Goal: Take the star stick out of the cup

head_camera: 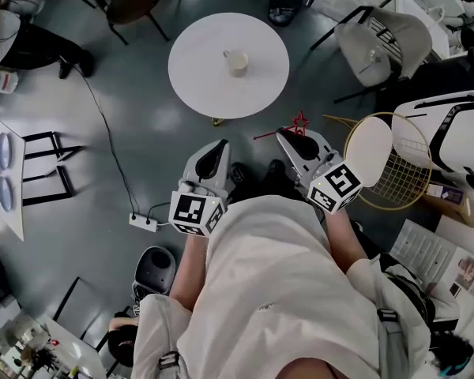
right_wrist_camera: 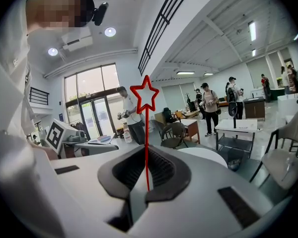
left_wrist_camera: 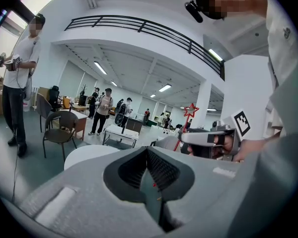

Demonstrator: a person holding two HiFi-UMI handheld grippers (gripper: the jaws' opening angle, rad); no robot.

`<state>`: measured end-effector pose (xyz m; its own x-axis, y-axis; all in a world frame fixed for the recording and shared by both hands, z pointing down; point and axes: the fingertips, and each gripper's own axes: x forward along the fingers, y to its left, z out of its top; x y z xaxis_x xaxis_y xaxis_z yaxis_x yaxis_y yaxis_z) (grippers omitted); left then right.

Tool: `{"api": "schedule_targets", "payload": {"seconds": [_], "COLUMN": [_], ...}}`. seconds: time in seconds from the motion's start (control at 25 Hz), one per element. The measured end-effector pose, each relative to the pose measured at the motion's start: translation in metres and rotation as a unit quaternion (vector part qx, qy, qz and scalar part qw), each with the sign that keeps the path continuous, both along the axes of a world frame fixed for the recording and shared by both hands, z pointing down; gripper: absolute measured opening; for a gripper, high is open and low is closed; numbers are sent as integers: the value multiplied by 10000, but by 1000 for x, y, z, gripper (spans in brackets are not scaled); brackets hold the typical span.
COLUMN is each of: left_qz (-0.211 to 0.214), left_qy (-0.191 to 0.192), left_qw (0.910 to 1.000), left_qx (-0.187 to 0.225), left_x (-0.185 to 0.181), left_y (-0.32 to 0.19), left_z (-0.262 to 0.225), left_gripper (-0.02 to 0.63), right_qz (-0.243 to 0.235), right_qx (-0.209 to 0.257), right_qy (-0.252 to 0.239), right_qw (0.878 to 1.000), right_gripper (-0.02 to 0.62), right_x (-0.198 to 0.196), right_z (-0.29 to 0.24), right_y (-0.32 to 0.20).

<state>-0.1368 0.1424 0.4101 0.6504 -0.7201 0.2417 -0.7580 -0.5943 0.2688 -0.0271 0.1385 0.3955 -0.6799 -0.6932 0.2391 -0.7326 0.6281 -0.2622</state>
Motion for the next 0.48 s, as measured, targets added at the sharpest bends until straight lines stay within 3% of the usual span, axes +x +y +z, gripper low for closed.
{"api": "schedule_targets", "payload": {"seconds": [0.48], "left_qz": [25], "left_qy": [-25], "left_qw": [10000], "left_qx": [-18], "left_x": [-2], "left_y": [-3], "left_z": [1], "left_gripper": [11], "right_qz": [28], "right_qx": [-33], "right_qy": [-211], "right_qw": [9998], "right_gripper": [23], "right_x": [-4], "right_z": [-3], "right_y": [2]}}
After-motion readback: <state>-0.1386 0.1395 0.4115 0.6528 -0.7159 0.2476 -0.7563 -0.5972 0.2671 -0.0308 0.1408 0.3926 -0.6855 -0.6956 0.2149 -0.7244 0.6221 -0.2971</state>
